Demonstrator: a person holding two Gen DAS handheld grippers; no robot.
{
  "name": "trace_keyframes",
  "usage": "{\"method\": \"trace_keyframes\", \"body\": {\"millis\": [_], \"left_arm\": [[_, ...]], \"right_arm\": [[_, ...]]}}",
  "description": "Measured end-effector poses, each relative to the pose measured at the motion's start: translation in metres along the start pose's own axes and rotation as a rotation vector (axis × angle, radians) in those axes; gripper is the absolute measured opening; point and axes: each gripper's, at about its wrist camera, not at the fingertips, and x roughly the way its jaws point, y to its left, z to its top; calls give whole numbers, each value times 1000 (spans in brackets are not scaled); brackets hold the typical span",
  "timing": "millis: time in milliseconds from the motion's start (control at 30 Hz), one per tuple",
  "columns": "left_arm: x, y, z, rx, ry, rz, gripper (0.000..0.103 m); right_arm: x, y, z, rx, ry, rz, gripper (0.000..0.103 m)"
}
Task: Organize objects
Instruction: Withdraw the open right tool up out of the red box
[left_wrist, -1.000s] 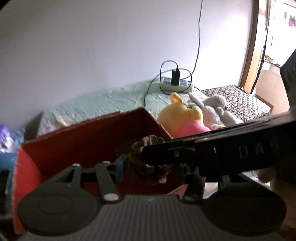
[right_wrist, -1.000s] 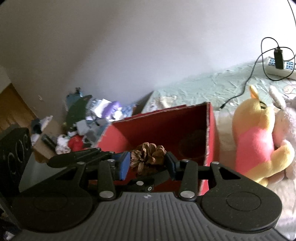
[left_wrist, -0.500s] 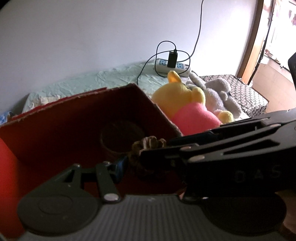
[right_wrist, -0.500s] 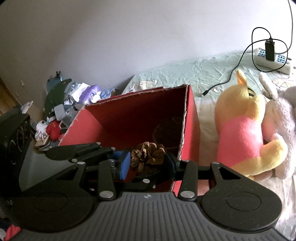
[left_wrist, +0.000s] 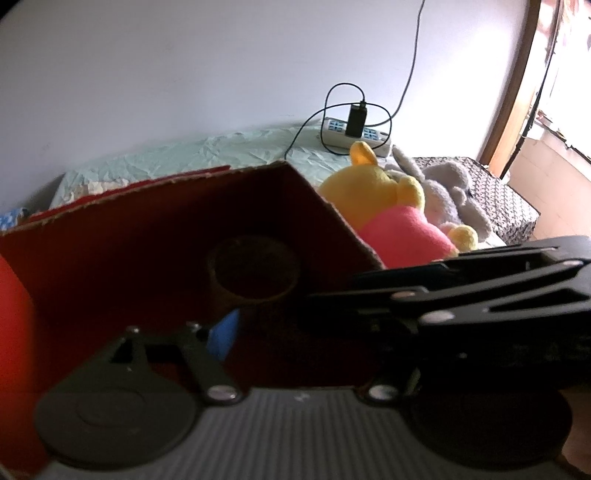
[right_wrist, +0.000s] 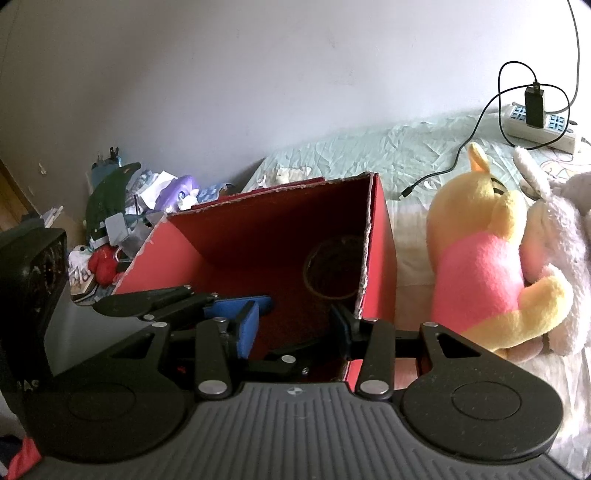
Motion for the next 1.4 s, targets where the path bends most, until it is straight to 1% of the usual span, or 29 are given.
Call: {"method": "trace_keyframes", "body": {"millis": [133,300,500,700,967,1400], "left_arm": [[1,6,-3,-23,-5,-6,81],[1,9,-5,-36,-16,-5,84],[-1,9,-7,-38,-30,17,88],[-4,9,-10,-51,-46,33,88],[-10,2,-14,-34,-72,93,88],[-13,0,-19,-55,-100,131,89]], "right_arm": [[-1,0,-1,-7,-12,-3,46],[0,0,-2,-15,-25,-6,46],[0,0,-4,-27,-34,-6,46],[0,-1,-5,-37,-48,-7,46],[0,-1,-8,-50,-74,-12,46],[-2,-5,-12,-61,-108,-2,46]]}}
